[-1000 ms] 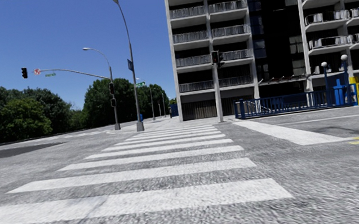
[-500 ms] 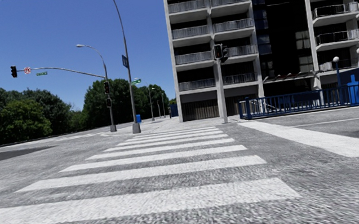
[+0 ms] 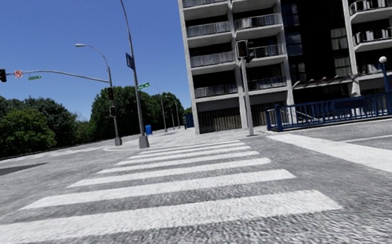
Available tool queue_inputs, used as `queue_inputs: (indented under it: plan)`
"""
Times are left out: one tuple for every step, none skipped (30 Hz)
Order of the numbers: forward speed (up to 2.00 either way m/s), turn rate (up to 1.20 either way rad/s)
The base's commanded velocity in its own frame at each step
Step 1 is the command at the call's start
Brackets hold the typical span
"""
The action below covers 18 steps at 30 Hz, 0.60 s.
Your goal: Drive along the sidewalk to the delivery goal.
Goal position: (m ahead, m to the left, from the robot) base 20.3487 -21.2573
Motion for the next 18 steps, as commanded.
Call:
queue_inputs:
  plan:
    - [2.0,0.0]
    - [2.0,0.0]
    - [2.0,0.0]
    - [2.0,0.0]
    - [2.0,0.0]
    - [2.0,0.0]
    - [2.0,0.0]
    - [2.0,0.0]
    - [2.0,0.0]
    - [2.0,0.0]
    - [2.0,0.0]
    - [2.0,0.0]
    - [2.0,0.0]
    - [2.0,0.0]
    - [2.0,0.0]
    - [2.0,0.0]
    - [2.0,0.0]
    - [2.0,0.0]
